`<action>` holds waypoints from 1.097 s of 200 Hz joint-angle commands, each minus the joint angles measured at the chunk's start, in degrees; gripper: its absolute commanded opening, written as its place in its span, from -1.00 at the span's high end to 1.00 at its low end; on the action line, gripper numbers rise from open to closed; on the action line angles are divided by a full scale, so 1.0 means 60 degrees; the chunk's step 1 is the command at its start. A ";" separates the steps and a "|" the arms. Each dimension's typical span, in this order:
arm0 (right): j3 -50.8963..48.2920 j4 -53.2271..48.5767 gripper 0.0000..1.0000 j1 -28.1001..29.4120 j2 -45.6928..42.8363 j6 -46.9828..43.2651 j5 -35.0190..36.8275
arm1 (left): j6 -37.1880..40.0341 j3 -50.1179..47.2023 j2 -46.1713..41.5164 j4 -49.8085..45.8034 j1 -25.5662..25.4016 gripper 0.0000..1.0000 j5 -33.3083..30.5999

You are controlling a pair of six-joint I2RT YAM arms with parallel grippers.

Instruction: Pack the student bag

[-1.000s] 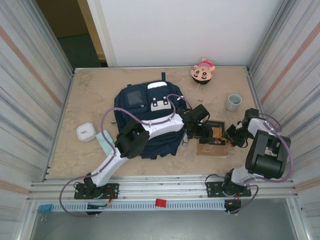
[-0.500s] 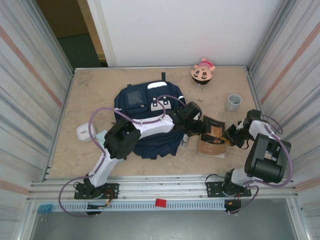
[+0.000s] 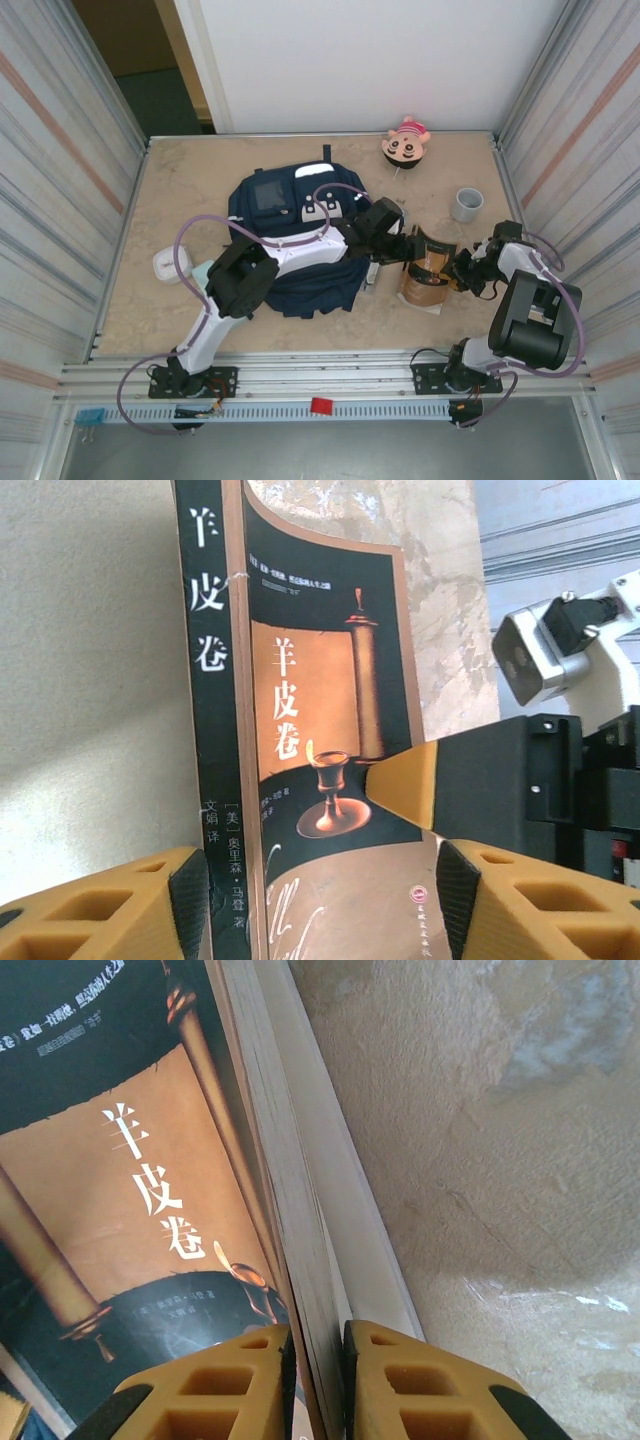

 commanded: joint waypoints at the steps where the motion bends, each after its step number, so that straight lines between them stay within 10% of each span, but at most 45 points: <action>1: -0.0228 0.0036 0.62 0.0129 -0.0117 0.0234 -0.0875 | 0.0425 0.0363 0.0443 -0.0035 -0.0169 -0.27 0.0313; 170: -0.0151 -0.0125 0.73 0.0473 0.0652 0.0457 0.1273 | 0.1951 0.2017 0.1760 -0.3294 0.0029 -0.33 -0.1335; 219: -0.0152 0.0064 0.73 0.0529 0.0477 0.0483 0.0892 | 0.1989 0.2332 0.1749 -0.2732 -0.0220 0.12 -0.0414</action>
